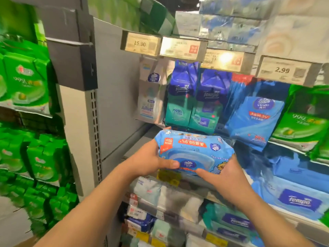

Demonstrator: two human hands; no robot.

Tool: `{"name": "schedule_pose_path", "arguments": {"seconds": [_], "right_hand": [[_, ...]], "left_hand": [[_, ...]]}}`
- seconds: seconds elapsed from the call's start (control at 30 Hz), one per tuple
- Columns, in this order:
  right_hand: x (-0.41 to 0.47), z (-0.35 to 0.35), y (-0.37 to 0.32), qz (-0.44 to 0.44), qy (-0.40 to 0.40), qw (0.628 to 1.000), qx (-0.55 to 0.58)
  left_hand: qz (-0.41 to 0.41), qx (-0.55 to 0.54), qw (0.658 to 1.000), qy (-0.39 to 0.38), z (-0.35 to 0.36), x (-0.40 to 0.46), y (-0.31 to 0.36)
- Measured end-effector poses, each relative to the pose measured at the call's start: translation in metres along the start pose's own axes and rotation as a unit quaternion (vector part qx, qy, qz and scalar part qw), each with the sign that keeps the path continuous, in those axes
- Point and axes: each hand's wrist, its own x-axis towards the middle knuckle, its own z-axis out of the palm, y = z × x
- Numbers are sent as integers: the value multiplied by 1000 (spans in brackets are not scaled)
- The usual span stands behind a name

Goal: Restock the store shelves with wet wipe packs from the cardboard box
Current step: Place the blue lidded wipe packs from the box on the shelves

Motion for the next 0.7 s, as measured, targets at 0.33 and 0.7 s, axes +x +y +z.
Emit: {"name": "schedule_pose_path", "arguments": {"seconds": [0.33,0.7], "right_hand": [[32,31,51,-11,52,999,11],[27,38,86,-27,2,1000,-10]], "left_hand": [[31,17,999,-41,-33,47,-46],[26,68,996,-60,-44,46,-63]]}}
